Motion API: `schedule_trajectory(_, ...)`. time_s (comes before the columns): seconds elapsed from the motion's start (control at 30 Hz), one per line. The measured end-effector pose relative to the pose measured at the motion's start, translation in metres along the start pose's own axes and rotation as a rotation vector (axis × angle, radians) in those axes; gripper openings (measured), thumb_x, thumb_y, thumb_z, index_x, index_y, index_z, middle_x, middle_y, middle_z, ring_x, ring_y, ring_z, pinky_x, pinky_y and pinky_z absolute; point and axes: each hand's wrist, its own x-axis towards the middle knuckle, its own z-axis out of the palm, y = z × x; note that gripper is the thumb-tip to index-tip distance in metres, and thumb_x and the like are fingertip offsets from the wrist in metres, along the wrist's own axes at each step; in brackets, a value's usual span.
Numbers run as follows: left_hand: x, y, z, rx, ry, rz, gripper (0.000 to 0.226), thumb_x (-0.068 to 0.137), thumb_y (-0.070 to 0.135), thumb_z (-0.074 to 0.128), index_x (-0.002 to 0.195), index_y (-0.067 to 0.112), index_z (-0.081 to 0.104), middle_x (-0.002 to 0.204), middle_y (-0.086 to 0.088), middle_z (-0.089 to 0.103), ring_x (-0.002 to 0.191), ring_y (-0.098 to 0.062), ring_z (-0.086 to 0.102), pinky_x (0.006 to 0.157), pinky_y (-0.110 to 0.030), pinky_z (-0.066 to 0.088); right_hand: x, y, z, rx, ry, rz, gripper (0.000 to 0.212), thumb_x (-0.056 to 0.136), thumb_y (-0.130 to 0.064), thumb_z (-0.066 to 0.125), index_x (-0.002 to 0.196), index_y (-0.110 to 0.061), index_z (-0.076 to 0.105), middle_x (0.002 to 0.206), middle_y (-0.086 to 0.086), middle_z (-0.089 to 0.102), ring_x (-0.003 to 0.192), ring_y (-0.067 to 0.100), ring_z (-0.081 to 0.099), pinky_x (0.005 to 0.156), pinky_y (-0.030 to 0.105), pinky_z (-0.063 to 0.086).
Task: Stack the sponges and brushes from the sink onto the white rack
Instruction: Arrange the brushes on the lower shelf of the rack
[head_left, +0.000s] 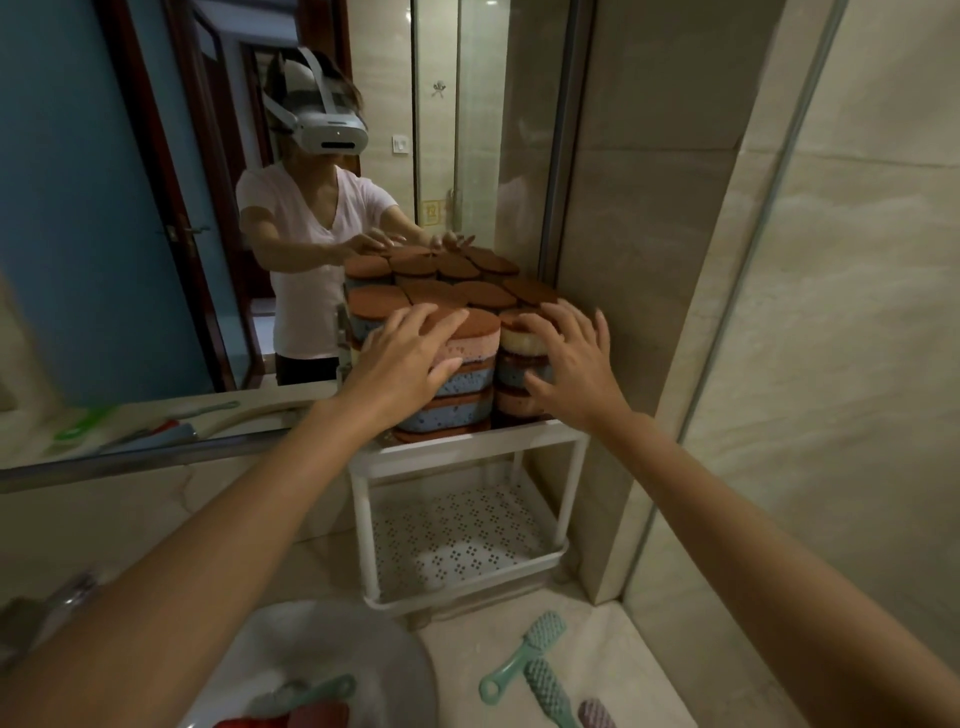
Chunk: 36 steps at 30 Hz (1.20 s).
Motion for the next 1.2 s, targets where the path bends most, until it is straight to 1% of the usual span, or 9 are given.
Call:
schedule_trajectory(0.13, -0.022, 0.01, 0.001, -0.02, 0.287, -0.006, 0.044, 0.09, 0.019, 0.053, 0.132, 0.007, 0.048, 0.126, -0.017, 0.052, 0.117, -0.034, 0.048, 0.097, -0.043, 0.04, -0.023, -0.032, 0.011, 0.149, 0.223, -0.082, 0.049, 0.08, -0.027, 0.045, 0.125, -0.008, 0.054, 0.134, 0.016, 0.048, 0.131, 0.028, 0.036, 0.113, 0.046, 0.02)
schedule_trajectory(0.27, -0.078, 0.017, 0.033, -0.157, 0.27, -0.065, 0.041, 0.087, 0.012, 0.055, 0.126, 0.003, 0.053, 0.12, -0.018, 0.055, 0.111, -0.034, 0.053, 0.094, -0.042, 0.044, -0.078, -0.075, 0.04, 0.405, 0.289, -0.095, 0.039, 0.081, -0.018, 0.044, 0.11, 0.002, 0.059, 0.117, 0.02, 0.055, 0.105, 0.019, 0.051, 0.087, 0.027, 0.045)
schedule_trajectory(0.37, -0.138, 0.015, 0.075, -0.32, 0.123, -0.257, 0.035, 0.088, 0.008, 0.054, 0.123, 0.002, 0.056, 0.121, -0.019, 0.054, 0.113, -0.033, 0.052, 0.097, -0.032, 0.039, -0.141, -0.093, 0.079, 0.555, 0.068, 0.029, 0.042, 0.079, -0.022, 0.041, 0.11, 0.0, 0.059, 0.109, 0.017, 0.057, 0.089, 0.016, 0.055, 0.076, 0.023, 0.043)
schedule_trajectory(0.47, -0.205, 0.01, 0.12, -0.435, -0.108, -0.505, 0.029, 0.091, 0.008, 0.05, 0.118, 0.005, 0.058, 0.124, -0.015, 0.052, 0.116, -0.03, 0.051, 0.098, -0.031, 0.038, -0.21, -0.094, 0.118, 0.575, -0.291, 0.26, 0.037, 0.082, -0.021, 0.048, 0.113, -0.004, 0.061, 0.112, 0.014, 0.059, 0.093, 0.026, 0.063, 0.081, 0.031, 0.046)
schedule_trajectory(0.6, -0.283, 0.005, 0.169, -0.46, -0.348, -0.714, 0.024, 0.087, 0.002, 0.05, 0.107, 0.003, 0.062, 0.116, -0.018, 0.059, 0.111, -0.033, 0.055, 0.096, -0.038, 0.044, -0.286, -0.086, 0.149, 0.337, -0.778, 0.376, 0.041, 0.086, -0.015, 0.055, 0.127, -0.011, 0.049, 0.126, 0.013, 0.048, 0.114, 0.032, 0.053, 0.094, 0.035, 0.045)
schedule_trajectory(0.7, -0.321, 0.012, 0.185, -0.502, -0.513, -0.788, 0.028, 0.088, 0.003, 0.051, 0.115, 0.0, 0.058, 0.122, -0.019, 0.056, 0.114, -0.031, 0.055, 0.096, -0.036, 0.045, -0.32, -0.083, 0.157, 0.097, -0.94, 0.364, 0.042, 0.086, -0.012, 0.049, 0.127, -0.012, 0.043, 0.127, 0.012, 0.044, 0.118, 0.033, 0.045, 0.093, 0.037, 0.043)
schedule_trajectory(0.87, -0.343, 0.018, 0.194, -0.459, -0.674, -0.741, 0.036, 0.089, 0.007, 0.05, 0.126, 0.008, 0.051, 0.13, -0.013, 0.047, 0.119, -0.025, 0.052, 0.095, -0.03, 0.044, -0.335, -0.08, 0.161, -0.008, -0.91, 0.377, 0.037, 0.091, -0.014, 0.045, 0.128, -0.015, 0.044, 0.126, 0.011, 0.045, 0.119, 0.029, 0.043, 0.097, 0.039, 0.04)
schedule_trajectory(1.03, -0.35, 0.015, 0.196, -0.347, -0.871, -0.5, 0.057, 0.082, 0.018, 0.063, 0.135, 0.02, 0.043, 0.131, -0.007, 0.036, 0.125, -0.022, 0.035, 0.101, -0.028, 0.04, -0.336, -0.084, 0.164, -0.069, -0.938, 0.359, 0.032, 0.094, -0.017, 0.045, 0.125, -0.011, 0.045, 0.126, 0.012, 0.049, 0.12, 0.029, 0.045, 0.099, 0.038, 0.039)
schedule_trajectory(1.2, -0.355, 0.019, 0.202, -0.247, -0.881, -0.414, 0.046, 0.079, 0.019, 0.067, 0.122, 0.019, 0.048, 0.125, -0.006, 0.036, 0.119, -0.021, 0.036, 0.095, -0.03, 0.044, -0.336, -0.084, 0.162, -0.062, -0.988, 0.366, 0.032, 0.093, -0.024, 0.047, 0.12, -0.009, 0.052, 0.123, 0.012, 0.053, 0.117, 0.029, 0.047, 0.098, 0.038, 0.041)
